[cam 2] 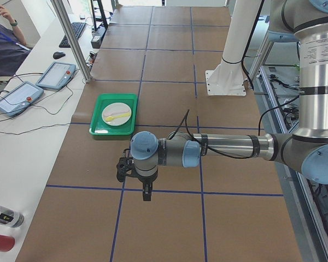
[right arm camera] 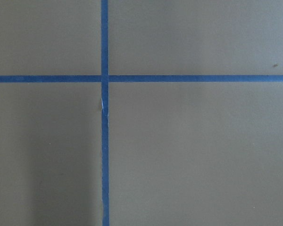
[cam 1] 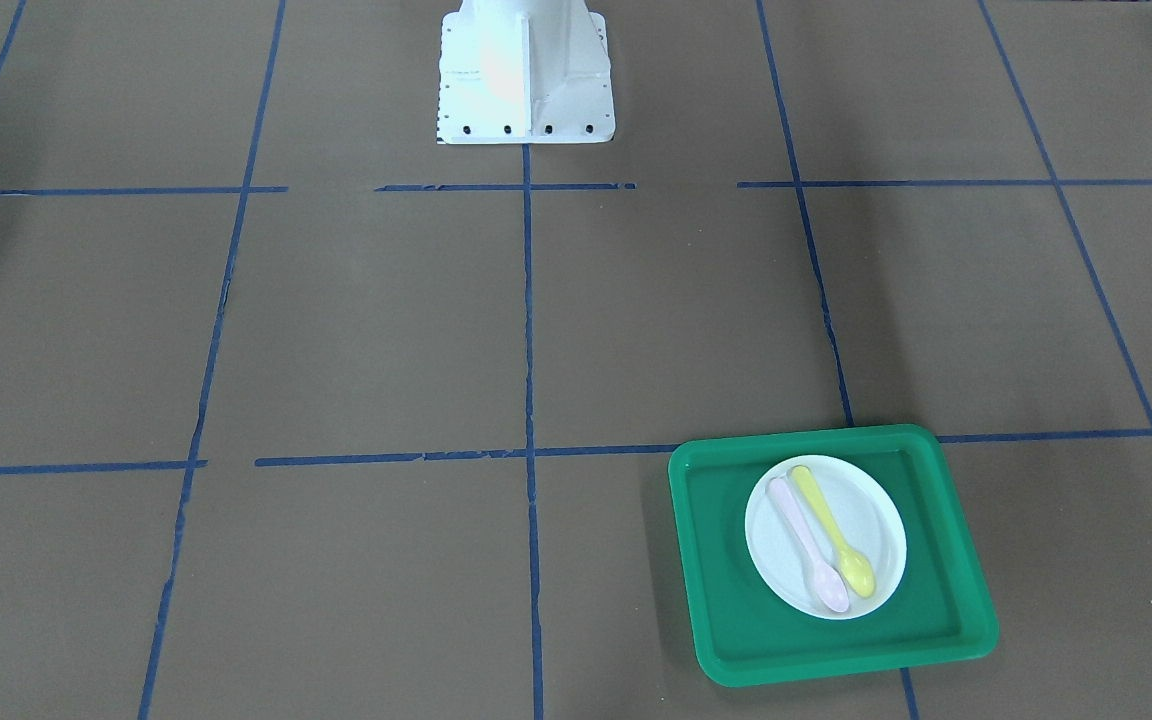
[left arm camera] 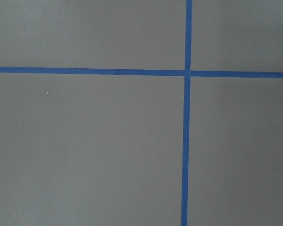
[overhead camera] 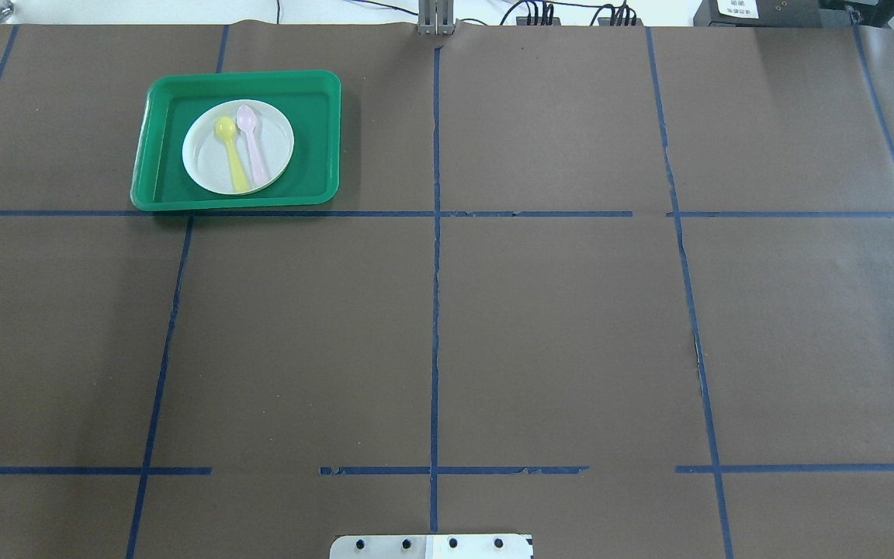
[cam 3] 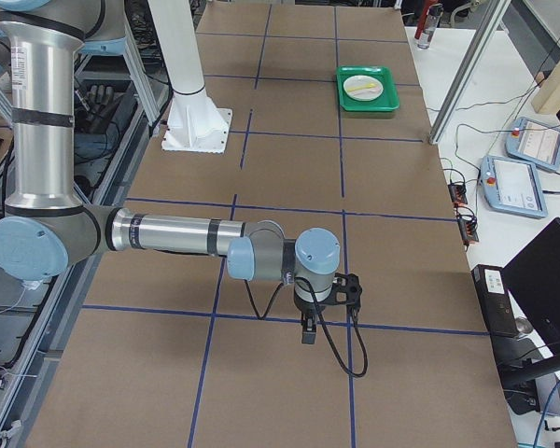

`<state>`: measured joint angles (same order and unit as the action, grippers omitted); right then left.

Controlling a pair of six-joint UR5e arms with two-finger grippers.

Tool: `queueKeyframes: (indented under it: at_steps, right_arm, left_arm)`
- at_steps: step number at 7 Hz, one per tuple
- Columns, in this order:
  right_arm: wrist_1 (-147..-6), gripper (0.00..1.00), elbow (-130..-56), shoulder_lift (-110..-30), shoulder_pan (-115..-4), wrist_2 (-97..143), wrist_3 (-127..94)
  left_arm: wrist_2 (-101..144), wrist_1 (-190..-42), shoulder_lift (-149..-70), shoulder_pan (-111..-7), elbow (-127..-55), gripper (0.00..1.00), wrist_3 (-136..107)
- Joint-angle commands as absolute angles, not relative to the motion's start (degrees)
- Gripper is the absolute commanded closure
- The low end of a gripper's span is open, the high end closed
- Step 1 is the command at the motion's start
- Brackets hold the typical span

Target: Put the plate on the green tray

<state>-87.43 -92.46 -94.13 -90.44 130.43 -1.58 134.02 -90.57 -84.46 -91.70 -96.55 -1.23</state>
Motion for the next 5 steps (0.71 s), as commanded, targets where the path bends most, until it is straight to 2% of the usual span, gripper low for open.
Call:
queueKeyframes:
  at_steps: [1,5]
  right_arm:
    - [-87.5,0.0,-92.5,-94.1,-90.4,130.4,-1.6]
    - [-87.5,0.0,-92.5,-94.1,-90.4,130.4,-1.6]
  left_arm:
    - [134.1,-90.4,-85.0,-91.8,-96.5,0.0,-1.2]
    - [134.1,-90.4,-85.6,-91.9,-96.4,0.0,-1.2]
